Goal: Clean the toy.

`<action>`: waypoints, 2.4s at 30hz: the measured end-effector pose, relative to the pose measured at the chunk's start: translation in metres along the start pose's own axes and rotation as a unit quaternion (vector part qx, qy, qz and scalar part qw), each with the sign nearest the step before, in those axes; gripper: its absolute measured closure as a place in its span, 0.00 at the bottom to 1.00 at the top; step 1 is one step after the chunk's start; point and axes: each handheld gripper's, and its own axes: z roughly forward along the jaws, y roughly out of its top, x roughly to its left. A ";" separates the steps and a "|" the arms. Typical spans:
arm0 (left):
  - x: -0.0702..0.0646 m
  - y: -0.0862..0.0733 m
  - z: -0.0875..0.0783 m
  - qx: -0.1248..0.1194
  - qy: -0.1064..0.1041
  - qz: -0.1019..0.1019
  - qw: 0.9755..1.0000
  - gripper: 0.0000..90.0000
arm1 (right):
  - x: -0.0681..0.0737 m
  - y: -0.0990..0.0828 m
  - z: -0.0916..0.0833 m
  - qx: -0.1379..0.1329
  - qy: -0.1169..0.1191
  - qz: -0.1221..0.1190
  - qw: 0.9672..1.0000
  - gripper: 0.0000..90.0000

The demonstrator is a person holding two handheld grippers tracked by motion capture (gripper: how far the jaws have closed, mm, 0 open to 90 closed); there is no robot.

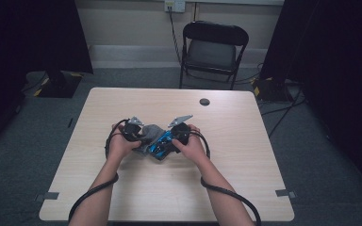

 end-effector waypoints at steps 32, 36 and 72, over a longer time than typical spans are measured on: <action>-0.008 -0.035 -0.028 -0.014 -0.013 0.001 1.000 0.80 | 0.001 0.000 0.000 0.001 0.000 0.000 1.000 0.15; -0.009 -0.040 -0.032 -0.018 -0.015 -0.001 1.000 0.80 | 0.001 0.001 0.000 0.004 -0.001 0.000 1.000 0.15; -0.021 -0.075 -0.065 -0.012 -0.043 0.000 0.999 0.80 | 0.003 0.002 0.000 0.006 -0.001 0.000 1.000 0.15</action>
